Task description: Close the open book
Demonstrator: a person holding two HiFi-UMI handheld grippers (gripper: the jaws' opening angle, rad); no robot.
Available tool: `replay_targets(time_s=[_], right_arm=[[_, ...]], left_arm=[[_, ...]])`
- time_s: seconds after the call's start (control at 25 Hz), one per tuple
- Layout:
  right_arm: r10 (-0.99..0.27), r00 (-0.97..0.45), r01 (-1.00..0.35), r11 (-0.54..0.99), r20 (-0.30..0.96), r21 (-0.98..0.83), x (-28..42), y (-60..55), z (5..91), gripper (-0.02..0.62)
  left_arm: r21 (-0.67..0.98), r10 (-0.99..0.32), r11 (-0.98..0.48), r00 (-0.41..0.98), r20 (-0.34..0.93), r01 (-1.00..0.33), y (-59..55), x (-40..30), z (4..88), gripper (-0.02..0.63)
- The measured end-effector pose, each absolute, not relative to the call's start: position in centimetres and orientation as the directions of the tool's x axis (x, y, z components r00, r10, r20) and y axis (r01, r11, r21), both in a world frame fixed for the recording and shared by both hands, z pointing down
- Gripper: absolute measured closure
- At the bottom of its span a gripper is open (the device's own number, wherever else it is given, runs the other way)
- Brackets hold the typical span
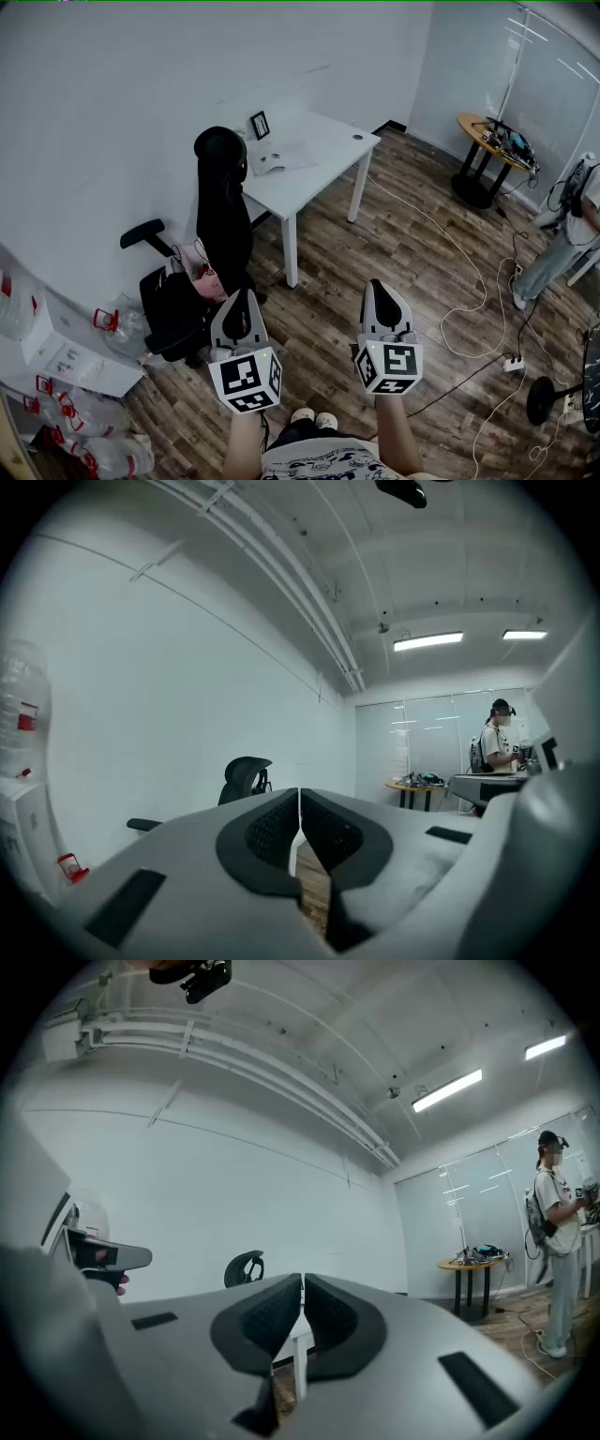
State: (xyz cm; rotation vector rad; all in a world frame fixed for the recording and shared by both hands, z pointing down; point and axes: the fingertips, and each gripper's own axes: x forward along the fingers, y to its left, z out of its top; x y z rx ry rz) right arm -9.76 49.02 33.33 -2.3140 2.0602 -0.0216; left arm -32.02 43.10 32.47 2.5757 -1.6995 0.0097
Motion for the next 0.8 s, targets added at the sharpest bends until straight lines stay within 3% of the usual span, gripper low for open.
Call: replay_targets(time_s=[0.8], right_arm=[[-0.991,0.134,-0.99,-0.133,-0.007,-0.035,-9.8,47.6,33.7,0.56]], left_arm=[[0.031,-0.905,-0.424,0.425,0.024,-0.905,41.3,-32.0,32.3,0.578]])
